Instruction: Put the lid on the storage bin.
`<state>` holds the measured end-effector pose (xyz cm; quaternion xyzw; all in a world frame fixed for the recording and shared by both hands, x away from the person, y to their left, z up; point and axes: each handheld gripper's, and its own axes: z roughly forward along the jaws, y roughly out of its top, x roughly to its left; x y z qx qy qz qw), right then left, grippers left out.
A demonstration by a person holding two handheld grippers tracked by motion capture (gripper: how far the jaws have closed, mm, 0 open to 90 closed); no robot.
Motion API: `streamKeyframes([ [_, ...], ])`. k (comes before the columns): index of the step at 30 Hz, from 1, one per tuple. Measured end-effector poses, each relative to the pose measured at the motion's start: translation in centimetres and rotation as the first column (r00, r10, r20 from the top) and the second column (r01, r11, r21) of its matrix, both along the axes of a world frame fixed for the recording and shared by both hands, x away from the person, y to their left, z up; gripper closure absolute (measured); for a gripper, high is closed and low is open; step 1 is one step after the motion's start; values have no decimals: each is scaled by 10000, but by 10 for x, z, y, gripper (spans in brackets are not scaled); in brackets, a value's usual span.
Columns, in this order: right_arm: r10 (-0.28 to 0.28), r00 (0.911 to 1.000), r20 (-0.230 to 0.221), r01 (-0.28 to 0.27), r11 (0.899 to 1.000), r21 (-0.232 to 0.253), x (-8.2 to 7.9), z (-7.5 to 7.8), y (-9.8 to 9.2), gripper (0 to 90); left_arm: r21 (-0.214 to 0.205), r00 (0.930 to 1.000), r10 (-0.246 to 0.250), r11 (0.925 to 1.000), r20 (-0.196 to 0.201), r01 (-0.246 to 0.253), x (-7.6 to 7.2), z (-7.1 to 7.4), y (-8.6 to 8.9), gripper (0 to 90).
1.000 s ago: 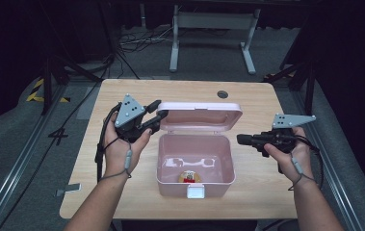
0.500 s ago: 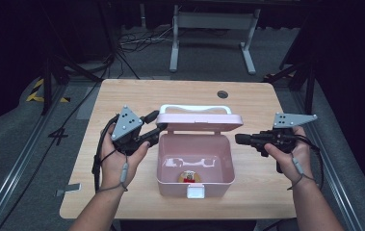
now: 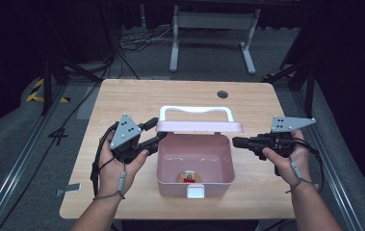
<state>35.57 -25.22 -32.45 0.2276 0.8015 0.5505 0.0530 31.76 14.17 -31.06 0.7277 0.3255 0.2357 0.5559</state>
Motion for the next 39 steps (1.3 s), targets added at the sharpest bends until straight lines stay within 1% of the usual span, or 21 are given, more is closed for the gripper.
streamKeyframes([
  [2, -7, 10000, -18, 7, 10000, -4, -2, 0, 0, 900, -100, 9996, -182, 9998, -218, 180, -1, -1, 2, 550],
  [3, 6, 10000, -7, -6, 10000, -1, -2, 0, 0, 900, -100, 9996, -182, 9998, -218, 180, -1, -1, 2, 544],
  [4, 3, 10000, 7, -3, 10000, 19, -3, 0, 0, 900, -264, 9984, -351, 9991, -448, 339, -1, -3, 5, 544],
  [5, -14, 10000, 12, 14, 10000, 25, -3, 0, 0, 900, -324, 9973, -441, 9986, -579, 423, -1, -3, 7, 544],
  [6, -14, 10000, 12, 14, 10000, 25, -3, 0, 0, 900, -324, 9973, -441, 9986, -579, 423, -1, -3, 7, 540],
  [7, -41, 10000, 17, 41, 10000, 75, -4, -1, 0, 900, -230, 9946, -645, 9978, -811, 629, -1, -5, 8, 523],
  [9, -76, 10000, 27, 76, 9999, 93, -4, -1, -1, 900, 3, 9931, -722, 9974, -922, 725, -1, -7, 7, 507],
  [10, -74, 10000, 18, 74, 9999, 103, -4, -1, -1, 900, 105, 9938, -682, 9975, -875, 694, -2, -7, 7, 507],
  [13, -76, 10000, 45, 75, 9999, 144, -3, -1, 0, 900, 195, 9938, -679, 9974, -877, 699, -3, -8, 7, 504],
  [19, -46, 9999, 114, 43, 9997, 227, -2, 0, -2, 900, 240, 9922, -595, 9978, -1095, 624, -3, -10, 14, 481],
  [21, -46, 9999, 117, 43, 9997, 251, -2, 1, -2, 900, 322, 9920, -564, 9977, -1126, 604, -3, -11, 15, 490],
  [22, -36, 9999, 139, 32, 9996, 283, -2, 1, -2, 900, 656, 9923, -482, 9963, -1137, 559, -1, -13, 17, 507],
  [24, -40, 9999, 168, 35, 9995, 318, -2, 2, -3, 900, 872, 9914, -548, 9940, -1189, 654, 0, -14, 18, 514],
  [28, -40, 9998, 178, 34, 9995, 323, -3, 2, -3, 900, 952, 9900, -568, 9930, -1292, 694, 1, -14, 20, 516],
  [29, -47, 9998, 205, 41, 9995, 305, -4, 3, -3, 900, 958, 9887, -475, 9935, -1421, 615, 2, -16, 23, 517],
  [33, -39, 9998, 206, 33, 9995, 306, -4, 3, -3, 900, 1041, 9862, -390, 9930, -1612, 563, 4, -18, 29, 510],
  [34, -30, 9998, 213, 24, 9995, 301, -4, 3, -2, 900, 1144, 9848, -218, 9925, -1721, 420, 6, -18, 32, 506],
  [36, -11, 9998, 204, 5, 9996, 297, -5, 3, -2, 900, 1172, 9846, -143, 9925, -1741, 351, 6, -18, 34, 501],
  [37, -6, 9998, 206, 0, 9996, 281, -5, 3, -2, 900, 1064, 9840, -65, 9940, -1778, 258, 8, -18, 38, 497],
  [38, -6, 9998, 201, 0, 9996, 265, -6, 3, -2, 900, 1064, 9840, -65, 9940, -1778, 258, 8, -18, 38, 493],
  [39, 22, 9998, 192, -27, 9997, 253, -6, 3, -2, 900, 992, 9845, 95, 9950, -1749, 80, 10, -17, 43, 489],
])
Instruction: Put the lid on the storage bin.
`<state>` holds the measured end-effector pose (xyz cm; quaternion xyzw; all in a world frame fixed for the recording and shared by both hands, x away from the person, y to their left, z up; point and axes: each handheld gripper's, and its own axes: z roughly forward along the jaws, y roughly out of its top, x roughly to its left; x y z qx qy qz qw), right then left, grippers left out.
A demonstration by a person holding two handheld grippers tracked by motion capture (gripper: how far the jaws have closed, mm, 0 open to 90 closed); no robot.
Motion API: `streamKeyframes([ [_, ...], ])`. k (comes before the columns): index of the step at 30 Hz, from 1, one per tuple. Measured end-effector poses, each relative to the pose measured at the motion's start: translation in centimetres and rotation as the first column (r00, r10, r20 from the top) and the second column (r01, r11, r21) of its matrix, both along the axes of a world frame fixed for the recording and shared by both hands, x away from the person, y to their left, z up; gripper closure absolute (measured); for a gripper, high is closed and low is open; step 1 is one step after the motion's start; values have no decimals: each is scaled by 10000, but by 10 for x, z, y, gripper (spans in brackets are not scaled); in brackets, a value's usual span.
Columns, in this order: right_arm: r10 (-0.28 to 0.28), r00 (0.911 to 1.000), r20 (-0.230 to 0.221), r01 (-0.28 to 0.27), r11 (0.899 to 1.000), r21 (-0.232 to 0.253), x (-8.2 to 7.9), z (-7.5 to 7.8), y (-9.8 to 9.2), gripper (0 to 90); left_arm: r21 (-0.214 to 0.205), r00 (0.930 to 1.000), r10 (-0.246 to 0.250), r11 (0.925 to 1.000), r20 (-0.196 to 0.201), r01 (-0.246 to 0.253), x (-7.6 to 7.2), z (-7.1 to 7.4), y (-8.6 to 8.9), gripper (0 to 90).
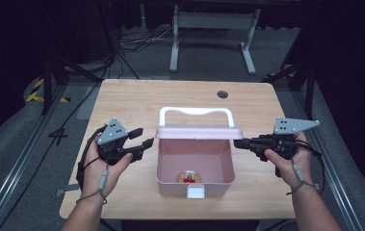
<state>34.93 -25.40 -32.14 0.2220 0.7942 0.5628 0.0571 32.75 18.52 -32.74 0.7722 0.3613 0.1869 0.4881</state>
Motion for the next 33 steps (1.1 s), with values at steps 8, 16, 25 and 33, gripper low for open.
streamKeyframes([
  [8, 209, 9997, -107, -211, 9994, -267, -5, 1, 1, 900, -239, 9973, 712, 9972, 159, -708, 9, -1, 21, 462],
  [16, 323, 9989, -328, -341, 9979, -553, -12, 1, 1, 900, -321, 9930, 1039, 9942, 556, -1022, 28, -13, 37, 423],
  [25, 494, 9959, -751, -577, 9921, -1115, -18, -1, 2, 900, -390, 9875, 1447, 9890, 624, -1425, 42, -22, 46, 417],
  [33, 563, 9922, -1113, -757, 9811, -1783, -23, -6, 5, 900, -333, 9856, 1612, 9866, 509, -1596, 51, -28, 49, 413],
])
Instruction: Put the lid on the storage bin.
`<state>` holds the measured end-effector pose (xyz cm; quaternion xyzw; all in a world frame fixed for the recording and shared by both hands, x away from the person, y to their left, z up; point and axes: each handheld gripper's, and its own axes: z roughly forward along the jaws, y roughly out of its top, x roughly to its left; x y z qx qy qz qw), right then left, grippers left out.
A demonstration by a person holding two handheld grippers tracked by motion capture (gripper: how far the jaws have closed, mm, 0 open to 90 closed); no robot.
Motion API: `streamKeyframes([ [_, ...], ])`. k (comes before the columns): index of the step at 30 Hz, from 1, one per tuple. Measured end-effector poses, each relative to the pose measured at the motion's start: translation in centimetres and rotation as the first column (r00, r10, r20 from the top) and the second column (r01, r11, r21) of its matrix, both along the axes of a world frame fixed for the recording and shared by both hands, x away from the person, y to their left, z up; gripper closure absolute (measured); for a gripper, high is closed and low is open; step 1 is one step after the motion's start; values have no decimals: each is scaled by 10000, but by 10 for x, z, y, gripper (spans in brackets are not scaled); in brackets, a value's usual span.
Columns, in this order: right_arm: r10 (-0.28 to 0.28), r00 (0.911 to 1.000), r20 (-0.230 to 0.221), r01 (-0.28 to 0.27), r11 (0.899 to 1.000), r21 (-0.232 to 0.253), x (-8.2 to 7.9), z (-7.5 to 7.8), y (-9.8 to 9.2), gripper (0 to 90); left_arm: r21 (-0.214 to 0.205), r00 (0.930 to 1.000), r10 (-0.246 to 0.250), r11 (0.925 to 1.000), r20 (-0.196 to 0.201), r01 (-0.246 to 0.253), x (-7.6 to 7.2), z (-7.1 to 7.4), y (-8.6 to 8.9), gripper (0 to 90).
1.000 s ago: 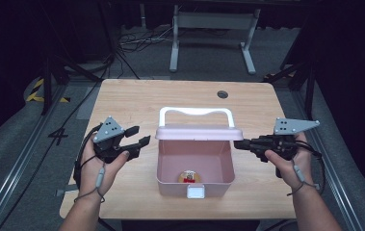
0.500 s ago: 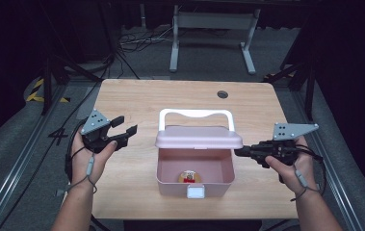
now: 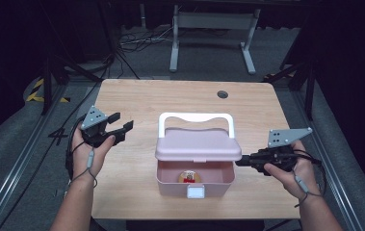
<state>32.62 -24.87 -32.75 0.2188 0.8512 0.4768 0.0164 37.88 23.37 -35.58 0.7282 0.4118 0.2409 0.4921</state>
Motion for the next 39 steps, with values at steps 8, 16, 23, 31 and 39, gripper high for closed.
streamKeyframes([
  [8, 119, 9998, -168, -127, 9988, -483, -2, -4, 3, 900, 89, 10000, 15, 10000, -73, -15, 6, -4, -1, 412],
  [16, 229, 9990, -380, -264, 9952, -942, -3, -7, 5, 897, 68, 9999, 40, 10000, -126, -39, 7, -5, 0, 411],
  [23, 361, 9970, -687, -448, 9905, -1301, -2, -9, 6, 888, 102, 9998, 31, 9999, -180, -29, 8, -7, -1, 411],
  [31, 574, 9935, -986, -746, 9807, -1806, -3, -12, 6, 881, 95, 9998, 38, 9999, -218, -36, 9, -8, -1, 410],
  [39, 738, 9899, -1214, -995, 9701, -2216, -2, -16, 9, 877, 91, 9996, 40, 10000, -273, -37, 9, -10, -2, 406],
])
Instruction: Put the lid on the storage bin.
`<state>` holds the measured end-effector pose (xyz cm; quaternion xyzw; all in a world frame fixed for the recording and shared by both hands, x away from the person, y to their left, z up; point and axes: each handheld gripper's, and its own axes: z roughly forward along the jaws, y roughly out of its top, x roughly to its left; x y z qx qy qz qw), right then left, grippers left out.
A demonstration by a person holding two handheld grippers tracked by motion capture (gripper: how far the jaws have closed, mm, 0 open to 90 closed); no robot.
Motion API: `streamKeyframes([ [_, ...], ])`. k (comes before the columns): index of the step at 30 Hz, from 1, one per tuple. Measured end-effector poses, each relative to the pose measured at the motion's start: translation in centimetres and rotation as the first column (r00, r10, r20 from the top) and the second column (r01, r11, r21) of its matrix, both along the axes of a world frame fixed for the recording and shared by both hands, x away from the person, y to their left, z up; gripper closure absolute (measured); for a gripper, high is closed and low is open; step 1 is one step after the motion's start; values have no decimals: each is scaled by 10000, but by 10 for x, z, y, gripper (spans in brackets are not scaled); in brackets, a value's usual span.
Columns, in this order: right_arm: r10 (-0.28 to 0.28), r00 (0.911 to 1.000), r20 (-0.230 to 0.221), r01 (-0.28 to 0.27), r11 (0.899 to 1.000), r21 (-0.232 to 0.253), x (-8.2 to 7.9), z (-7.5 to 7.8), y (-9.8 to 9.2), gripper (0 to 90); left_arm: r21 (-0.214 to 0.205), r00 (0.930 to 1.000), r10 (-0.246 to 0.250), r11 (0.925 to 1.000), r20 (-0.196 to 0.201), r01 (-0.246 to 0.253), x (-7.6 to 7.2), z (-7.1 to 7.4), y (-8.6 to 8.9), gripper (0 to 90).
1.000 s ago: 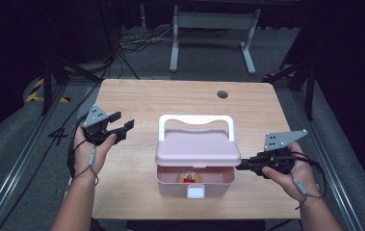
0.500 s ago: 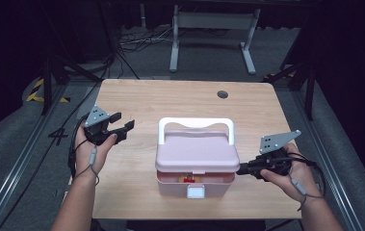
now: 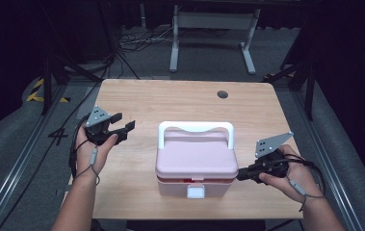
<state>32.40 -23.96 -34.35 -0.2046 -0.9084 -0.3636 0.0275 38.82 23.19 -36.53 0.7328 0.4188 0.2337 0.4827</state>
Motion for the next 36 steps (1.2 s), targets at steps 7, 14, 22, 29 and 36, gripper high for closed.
streamKeyframes([
  [7, 161, 9997, -168, -166, 9993, -322, 0, -3, 2, 875, -2, 10000, 0, 10000, -62, 0, 1, -1, 0, 405],
  [14, 248, 9993, -279, -261, 9985, -476, 0, -4, 2, 868, 15, 10000, 71, 10000, -12, -71, 0, -1, 0, 406],
  [22, 385, 9984, -425, -420, 9956, -842, 0, -3, -1, 838, -34, 9999, 158, 9999, 14, -158, -1, -1, 2, 406],
  [29, 463, 9987, -205, -470, 9982, -371, -3, 6, -7, 828, -28, 9998, 221, 9998, 19, -221, -4, -2, 3, 406],
  [36, 233, 9980, 584, -282, 9960, 848, -3, 24, -14, 780, 43, 9993, 362, 9993, 27, -362, -11, -4, 6, 400],
])
